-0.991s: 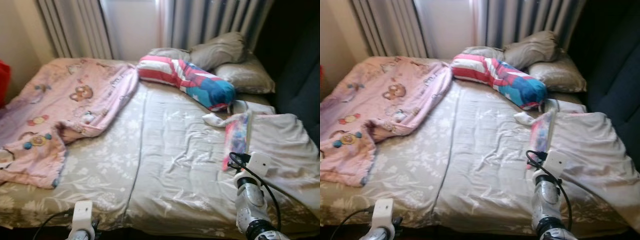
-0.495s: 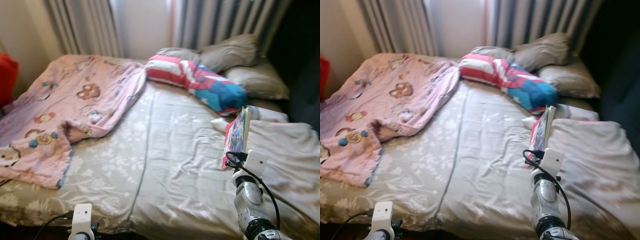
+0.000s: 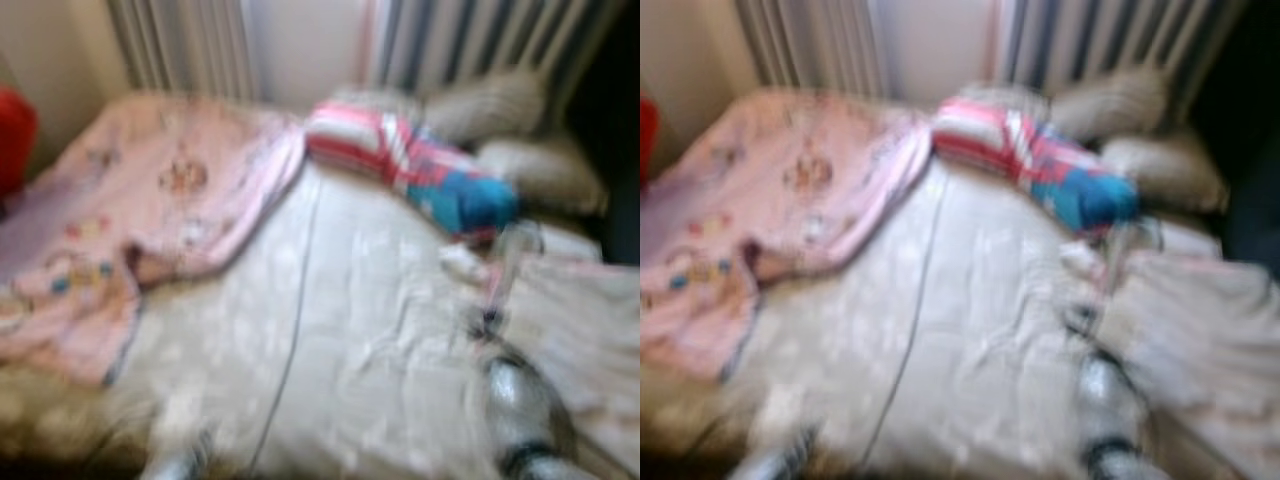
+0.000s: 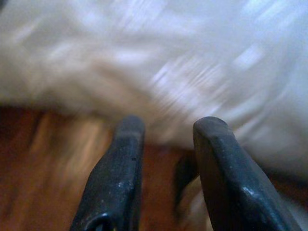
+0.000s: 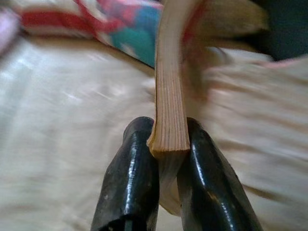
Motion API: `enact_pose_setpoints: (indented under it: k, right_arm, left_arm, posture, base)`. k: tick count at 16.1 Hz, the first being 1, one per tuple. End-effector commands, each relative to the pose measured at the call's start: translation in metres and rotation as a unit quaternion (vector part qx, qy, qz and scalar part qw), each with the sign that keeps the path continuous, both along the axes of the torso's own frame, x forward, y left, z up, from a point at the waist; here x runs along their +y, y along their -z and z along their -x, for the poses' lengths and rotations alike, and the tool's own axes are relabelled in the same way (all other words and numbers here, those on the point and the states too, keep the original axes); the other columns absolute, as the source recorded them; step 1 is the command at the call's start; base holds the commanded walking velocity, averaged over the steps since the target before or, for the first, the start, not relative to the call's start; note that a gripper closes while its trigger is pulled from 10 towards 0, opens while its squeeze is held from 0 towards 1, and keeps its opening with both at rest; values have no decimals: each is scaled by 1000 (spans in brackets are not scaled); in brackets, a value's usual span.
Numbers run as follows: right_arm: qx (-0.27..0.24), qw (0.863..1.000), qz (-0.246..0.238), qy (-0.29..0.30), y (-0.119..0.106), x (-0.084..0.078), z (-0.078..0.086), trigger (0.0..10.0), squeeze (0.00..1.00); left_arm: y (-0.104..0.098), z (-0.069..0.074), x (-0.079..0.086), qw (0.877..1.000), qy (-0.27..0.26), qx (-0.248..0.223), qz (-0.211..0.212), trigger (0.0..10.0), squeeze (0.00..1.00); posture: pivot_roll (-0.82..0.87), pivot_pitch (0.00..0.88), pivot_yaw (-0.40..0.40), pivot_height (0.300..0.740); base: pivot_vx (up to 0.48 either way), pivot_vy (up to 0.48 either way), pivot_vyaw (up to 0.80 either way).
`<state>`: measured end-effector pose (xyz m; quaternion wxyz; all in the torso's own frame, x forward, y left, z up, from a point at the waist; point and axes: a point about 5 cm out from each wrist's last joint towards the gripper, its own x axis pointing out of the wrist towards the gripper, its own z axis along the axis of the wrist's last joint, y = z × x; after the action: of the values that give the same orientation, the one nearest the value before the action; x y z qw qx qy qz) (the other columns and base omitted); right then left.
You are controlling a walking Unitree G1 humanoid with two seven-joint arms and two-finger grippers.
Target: Clean up the room
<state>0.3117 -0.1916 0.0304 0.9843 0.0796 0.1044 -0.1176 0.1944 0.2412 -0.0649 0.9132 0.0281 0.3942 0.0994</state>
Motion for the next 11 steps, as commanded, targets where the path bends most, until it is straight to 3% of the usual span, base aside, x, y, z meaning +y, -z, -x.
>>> enact_pose_setpoints:
  k: [1, 6, 11]
  right_arm:
    - [-17, 1000, 17, 1, -6, -10, -1, 10000, 0]
    - [-19, 1000, 16, -2, -7, -7, -3, 10000, 0]
    - [9, 999, -4, 34, 1, -18, 3, 10000, 0]
  left_arm:
    - [2, 0, -6, 1000, -1, 4, 11, 10000, 0]
    - [2, 1, -4, 1000, 0, 2, 8, 10000, 0]
    - [-1, -6, -6, 1000, 7, -4, 10, 10000, 0]
  posture:
    - [132, 33, -39, 736]
    - [137, 10, -37, 736]
    - [124, 29, -24, 736]
  base:
    - [0, 0, 0]
    - [0, 0, 0]
    - [0, 0, 0]
